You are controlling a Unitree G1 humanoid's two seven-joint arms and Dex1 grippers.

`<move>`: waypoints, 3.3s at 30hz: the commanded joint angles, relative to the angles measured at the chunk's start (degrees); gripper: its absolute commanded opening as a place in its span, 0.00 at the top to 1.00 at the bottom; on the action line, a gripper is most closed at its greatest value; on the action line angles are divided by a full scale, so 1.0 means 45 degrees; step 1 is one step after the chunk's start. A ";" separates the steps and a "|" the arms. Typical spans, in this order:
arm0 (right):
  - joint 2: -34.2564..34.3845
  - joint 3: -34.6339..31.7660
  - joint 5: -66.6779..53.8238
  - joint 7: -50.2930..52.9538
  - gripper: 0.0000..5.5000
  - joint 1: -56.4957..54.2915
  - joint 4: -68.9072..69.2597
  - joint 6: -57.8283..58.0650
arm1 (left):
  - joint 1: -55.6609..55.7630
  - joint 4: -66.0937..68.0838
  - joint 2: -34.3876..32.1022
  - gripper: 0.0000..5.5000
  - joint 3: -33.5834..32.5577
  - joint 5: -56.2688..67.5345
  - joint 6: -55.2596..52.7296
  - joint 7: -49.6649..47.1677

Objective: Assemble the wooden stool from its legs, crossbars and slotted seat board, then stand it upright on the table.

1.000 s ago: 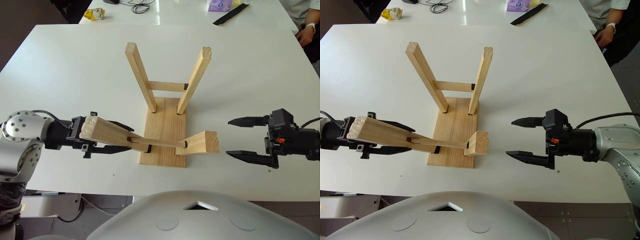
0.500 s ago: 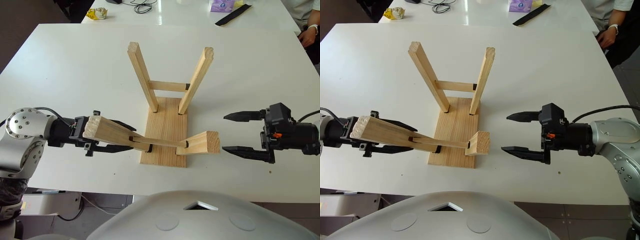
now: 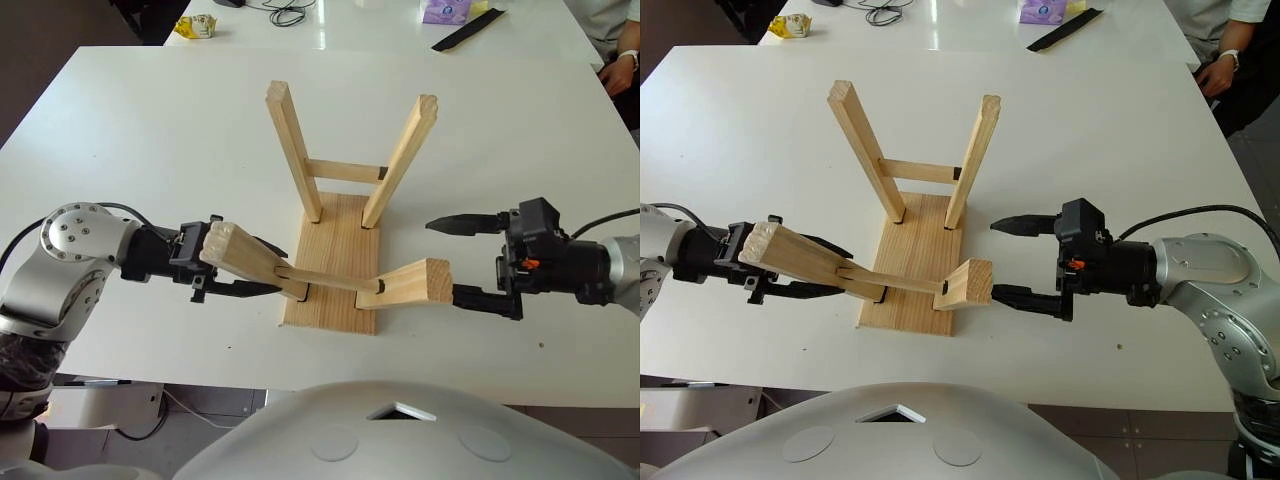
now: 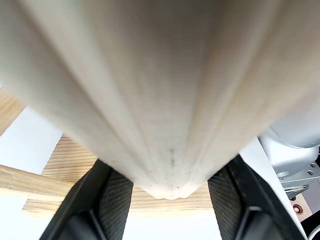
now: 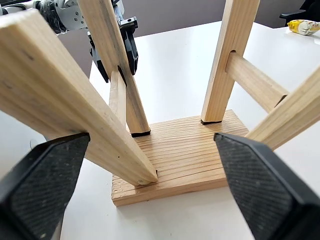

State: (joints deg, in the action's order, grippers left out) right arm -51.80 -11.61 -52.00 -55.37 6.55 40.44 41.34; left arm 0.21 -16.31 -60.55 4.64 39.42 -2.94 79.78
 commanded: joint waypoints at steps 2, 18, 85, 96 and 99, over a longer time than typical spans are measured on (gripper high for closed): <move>0.0655 0.0485 -0.0734 0.1256 0.17 -0.1147 0.0305 0.0463 | -0.0640 0.0636 -0.1237 0.63 0.1844 -0.3798 -0.1328 -0.0312; 0.1176 0.0689 0.0282 0.2270 0.17 -0.1364 -0.0233 0.0517 | -0.0289 0.0728 -0.0236 0.63 0.2141 -0.4186 -0.1238 -0.1683; 0.9590 0.6150 0.2602 1.4108 0.47 -0.4823 0.0272 0.0268 | 0.3028 0.2069 0.1640 0.63 0.3927 -0.4108 -0.4081 -0.5423; 0.9418 0.6990 0.3886 1.3208 0.47 -0.3890 -0.0019 0.0421 | 0.2949 0.1927 0.1703 0.63 0.3942 -0.4055 -0.4200 -0.5633; 0.9025 0.7524 0.4720 1.2808 0.47 -0.3350 -0.0781 0.0381 | 0.2961 0.1888 0.1731 0.63 0.3996 -0.4015 -0.4236 -0.5680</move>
State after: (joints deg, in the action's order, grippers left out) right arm -9.27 20.18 -34.23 3.96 -11.08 40.24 43.03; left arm 17.66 -11.52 -51.03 17.00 32.05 -14.11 55.95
